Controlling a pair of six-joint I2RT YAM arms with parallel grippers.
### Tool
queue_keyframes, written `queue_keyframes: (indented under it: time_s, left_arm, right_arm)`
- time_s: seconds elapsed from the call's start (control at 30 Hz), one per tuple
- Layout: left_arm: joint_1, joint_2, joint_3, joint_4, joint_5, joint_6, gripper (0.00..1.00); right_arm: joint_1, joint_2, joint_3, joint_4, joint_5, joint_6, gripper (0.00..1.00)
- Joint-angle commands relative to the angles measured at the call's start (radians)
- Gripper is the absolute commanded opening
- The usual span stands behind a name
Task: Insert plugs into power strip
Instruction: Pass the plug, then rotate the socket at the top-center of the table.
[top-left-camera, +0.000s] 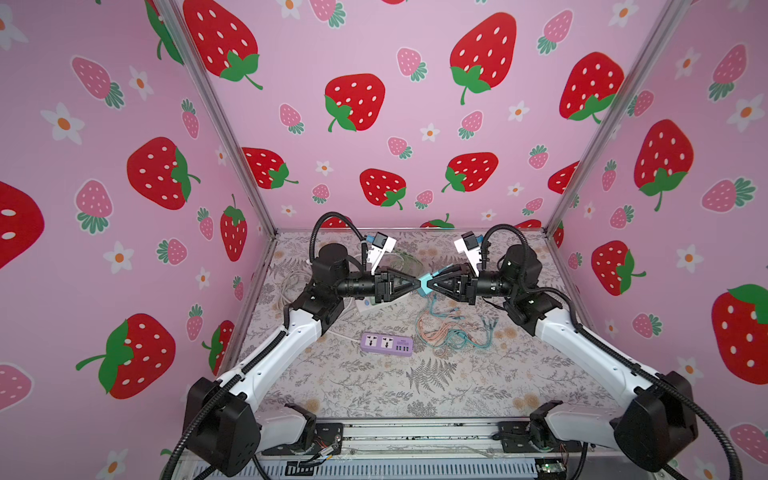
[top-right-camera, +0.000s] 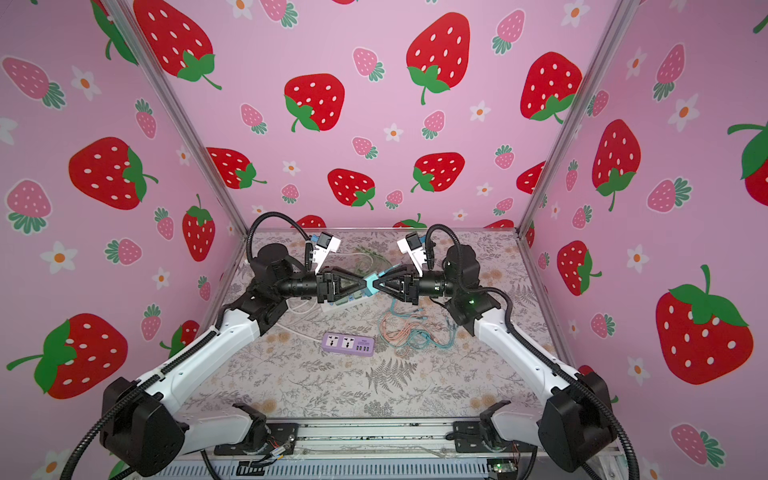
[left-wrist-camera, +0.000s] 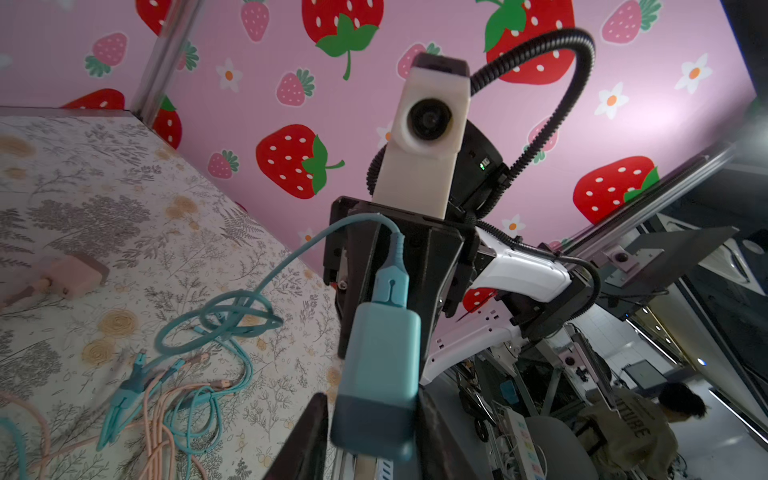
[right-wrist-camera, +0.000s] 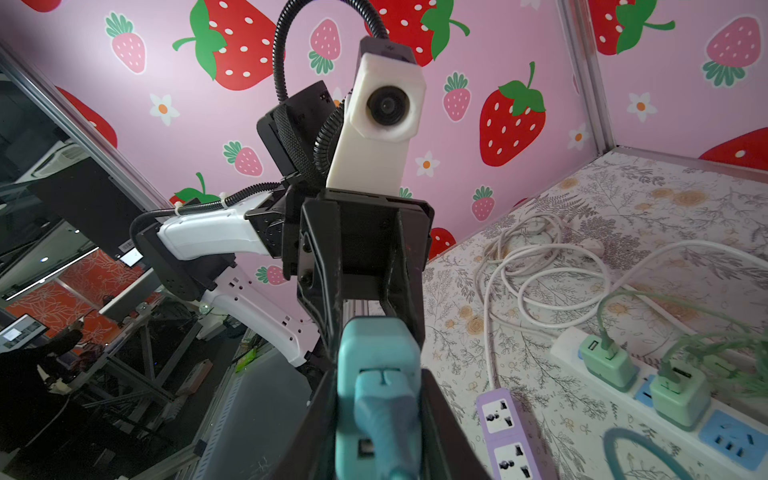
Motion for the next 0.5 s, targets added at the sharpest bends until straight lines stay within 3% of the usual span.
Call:
queue_keyframes:
  time_s: [0.0, 0.17, 0.33, 0.47]
  left_arm:
    - [0.051, -0.052, -0.014, -0.006, -0.039, -0.032, 0.44]
    - [0.101, -0.102, -0.053, -0.084, -0.065, 0.003, 0.49]
    - [0.146, -0.153, -0.089, -0.258, -0.183, 0.075, 0.52]
    - [0.19, -0.181, -0.125, -0.368, -0.311, 0.093, 0.54]
  right_arm:
    - [-0.018, 0.012, 0.047, 0.015, 0.01, -0.066, 0.0]
    - [-0.029, 0.068, 0.116, -0.064, 0.037, -0.183, 0.0]
    - [-0.03, 0.15, 0.291, -0.406, 0.281, -0.533, 0.0]
    - [-0.032, 0.264, 0.48, -0.562, 0.401, -0.68, 0.0]
